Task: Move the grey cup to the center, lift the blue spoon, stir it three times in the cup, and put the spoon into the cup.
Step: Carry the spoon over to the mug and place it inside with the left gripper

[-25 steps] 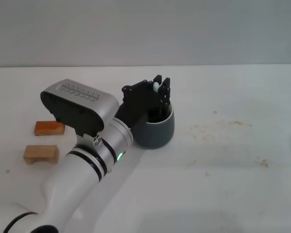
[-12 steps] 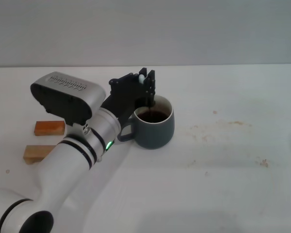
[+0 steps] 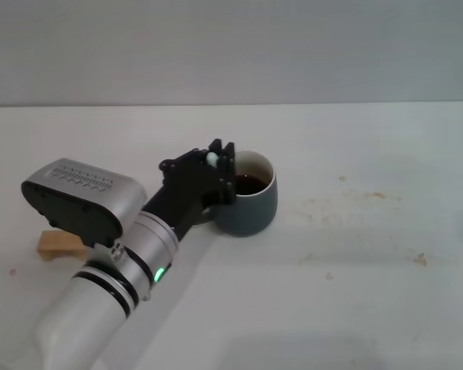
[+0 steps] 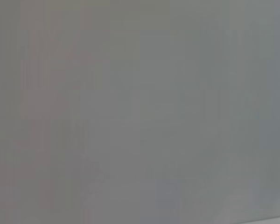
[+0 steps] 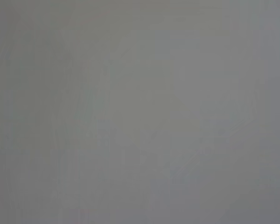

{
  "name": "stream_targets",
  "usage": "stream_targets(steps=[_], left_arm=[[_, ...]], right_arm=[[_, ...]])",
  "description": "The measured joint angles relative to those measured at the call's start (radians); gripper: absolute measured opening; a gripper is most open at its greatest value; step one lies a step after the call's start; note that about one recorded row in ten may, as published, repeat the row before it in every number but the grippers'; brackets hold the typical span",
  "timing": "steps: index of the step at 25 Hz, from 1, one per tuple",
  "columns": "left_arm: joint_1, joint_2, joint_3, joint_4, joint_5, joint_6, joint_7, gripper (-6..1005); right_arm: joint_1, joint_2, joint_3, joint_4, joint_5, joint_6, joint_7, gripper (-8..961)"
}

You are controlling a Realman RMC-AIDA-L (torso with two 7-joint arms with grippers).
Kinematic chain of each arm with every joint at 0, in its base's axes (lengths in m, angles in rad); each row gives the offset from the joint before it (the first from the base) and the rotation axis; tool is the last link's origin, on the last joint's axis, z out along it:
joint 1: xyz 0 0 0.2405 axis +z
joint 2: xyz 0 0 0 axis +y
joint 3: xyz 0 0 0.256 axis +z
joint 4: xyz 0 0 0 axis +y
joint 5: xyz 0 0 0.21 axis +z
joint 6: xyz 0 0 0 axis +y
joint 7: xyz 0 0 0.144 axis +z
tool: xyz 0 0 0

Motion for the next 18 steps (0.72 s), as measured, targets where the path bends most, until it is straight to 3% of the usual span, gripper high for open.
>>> stream_targets(steps=[8,14,15,18], left_arm=[[-0.014,-0.002,0.026,-0.065,0.027,-0.044,0.013,144],[-0.093,-0.012,0.036,-0.015,0.02,-0.042,0.003,149],[-0.137,-0.013,0.024,0.037,0.012,-0.034,-0.02,150],[-0.159,-0.015,0.019,0.064,0.009,-0.028,-0.033,152]], right_arm=[[0.014,0.0,-0.001,-0.006,0.0,0.001,0.0,0],[0.022,-0.004,0.001,-0.015,0.0,0.001,-0.001,0],[0.022,-0.004,0.001,-0.016,0.0,0.001,-0.001,0],[0.022,-0.005,0.002,-0.015,0.0,0.001,-0.001,0]])
